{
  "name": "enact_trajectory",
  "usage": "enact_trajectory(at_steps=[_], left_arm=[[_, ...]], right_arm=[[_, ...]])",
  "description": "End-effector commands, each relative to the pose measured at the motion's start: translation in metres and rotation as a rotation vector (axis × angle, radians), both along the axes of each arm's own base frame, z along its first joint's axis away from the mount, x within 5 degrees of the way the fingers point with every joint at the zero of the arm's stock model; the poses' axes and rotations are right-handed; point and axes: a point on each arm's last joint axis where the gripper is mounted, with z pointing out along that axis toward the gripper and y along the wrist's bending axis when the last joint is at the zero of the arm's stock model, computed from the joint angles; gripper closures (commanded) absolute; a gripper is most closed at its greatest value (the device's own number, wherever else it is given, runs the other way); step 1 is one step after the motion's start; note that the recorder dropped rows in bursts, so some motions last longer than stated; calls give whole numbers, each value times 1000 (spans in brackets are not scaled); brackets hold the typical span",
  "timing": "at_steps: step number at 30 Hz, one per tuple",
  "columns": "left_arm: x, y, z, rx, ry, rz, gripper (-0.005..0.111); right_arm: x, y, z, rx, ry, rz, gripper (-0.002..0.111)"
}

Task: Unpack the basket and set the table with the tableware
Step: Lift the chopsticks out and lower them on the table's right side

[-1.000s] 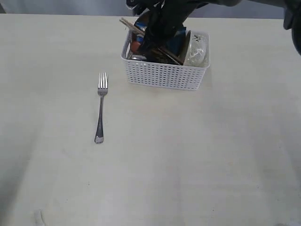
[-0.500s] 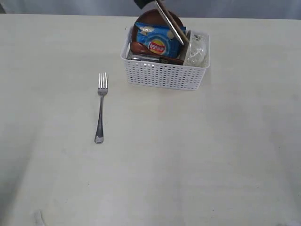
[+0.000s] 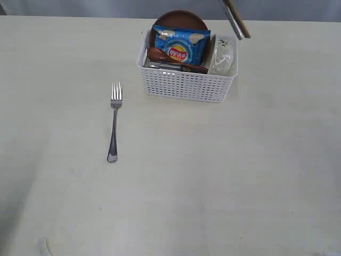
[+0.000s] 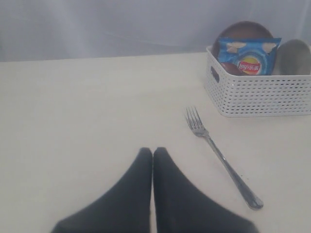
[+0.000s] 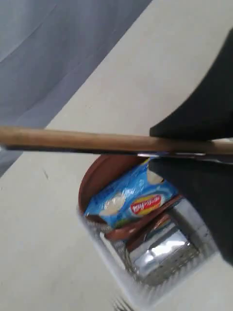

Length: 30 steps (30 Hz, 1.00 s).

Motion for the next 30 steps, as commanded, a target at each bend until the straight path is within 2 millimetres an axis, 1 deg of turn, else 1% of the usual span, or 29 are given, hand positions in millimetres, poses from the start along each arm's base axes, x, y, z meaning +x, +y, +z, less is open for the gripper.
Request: enact_trajectory(at_steps=[1, 2, 3, 4, 5, 6, 7, 8, 9, 10, 12, 14, 18, 24, 27, 30], left_arm=[[0, 0, -1, 2, -2, -5, 107], [0, 0, -1, 2, -2, -5, 107], [0, 0, -1, 2, -2, -5, 107], [0, 0, -1, 2, -2, -5, 107], [0, 0, -1, 2, -2, -5, 107], [0, 0, -1, 2, -2, -5, 107], [0, 0, -1, 2, -2, -5, 107], [0, 0, -1, 2, -2, -5, 107], [0, 0, -1, 2, -2, -5, 107], [0, 0, -1, 2, -2, -5, 107], [0, 0, -1, 2, -2, -5, 107], [0, 0, -1, 2, -2, -5, 107], [0, 0, -1, 2, -2, -5, 107], [0, 0, -1, 2, -2, -5, 107], [0, 0, -1, 2, -2, -5, 107], [0, 0, -1, 2, -2, -5, 107]], right_arm=[[11, -62, -2, 31, 113, -271, 109], [14, -74, -7, 39, 144, -323, 109], [18, -98, -25, 76, 229, -451, 109], [19, -107, -35, 87, 264, -498, 109], [18, -127, -62, 113, 362, -583, 109], [17, -134, -73, 129, 402, -610, 109], [12, -148, -104, 150, 491, -664, 109], [8, -154, -118, 152, 524, -686, 109], [-2, -163, -145, 153, 564, -720, 109], [-9, -165, -162, 151, 569, -730, 109], [-18, -166, -182, 155, 551, -736, 109], [-22, -162, -192, 155, 545, -727, 109], [-21, -161, -203, 143, 572, -729, 109], [-19, -162, -228, 111, 607, -716, 108], [-17, -162, -235, 110, 605, -715, 108], [-16, -162, -236, 115, 592, -715, 108]])
